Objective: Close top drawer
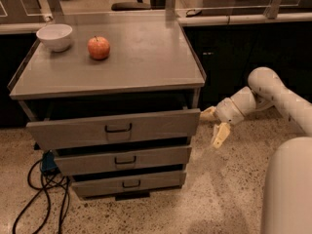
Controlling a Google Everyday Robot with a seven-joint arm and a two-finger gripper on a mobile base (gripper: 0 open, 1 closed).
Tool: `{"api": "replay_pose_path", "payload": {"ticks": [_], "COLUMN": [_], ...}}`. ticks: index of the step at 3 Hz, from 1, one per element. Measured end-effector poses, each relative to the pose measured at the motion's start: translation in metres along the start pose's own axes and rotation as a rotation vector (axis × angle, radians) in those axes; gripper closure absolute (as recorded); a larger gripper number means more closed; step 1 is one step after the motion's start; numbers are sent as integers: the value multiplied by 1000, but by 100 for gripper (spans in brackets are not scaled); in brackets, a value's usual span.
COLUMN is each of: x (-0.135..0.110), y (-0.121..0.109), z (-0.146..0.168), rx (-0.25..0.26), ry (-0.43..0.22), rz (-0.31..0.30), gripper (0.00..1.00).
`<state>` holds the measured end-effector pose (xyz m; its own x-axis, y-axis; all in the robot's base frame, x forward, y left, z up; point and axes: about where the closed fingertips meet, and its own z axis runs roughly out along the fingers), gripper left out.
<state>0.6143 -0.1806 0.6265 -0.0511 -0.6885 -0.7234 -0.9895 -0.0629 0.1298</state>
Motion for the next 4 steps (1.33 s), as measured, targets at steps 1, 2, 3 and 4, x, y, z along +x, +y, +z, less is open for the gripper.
{"api": "replay_pose_path", "payload": {"ticks": [1,2,3,4], "x": [0,4,19,-8], "y": [0,1,35,90], "z": [0,0,-31,-30], "rx": [0,7,64,-9], "ry": [0,9,53,166], "rz": [0,22,145,126], "gripper": [0,0,0,0]}}
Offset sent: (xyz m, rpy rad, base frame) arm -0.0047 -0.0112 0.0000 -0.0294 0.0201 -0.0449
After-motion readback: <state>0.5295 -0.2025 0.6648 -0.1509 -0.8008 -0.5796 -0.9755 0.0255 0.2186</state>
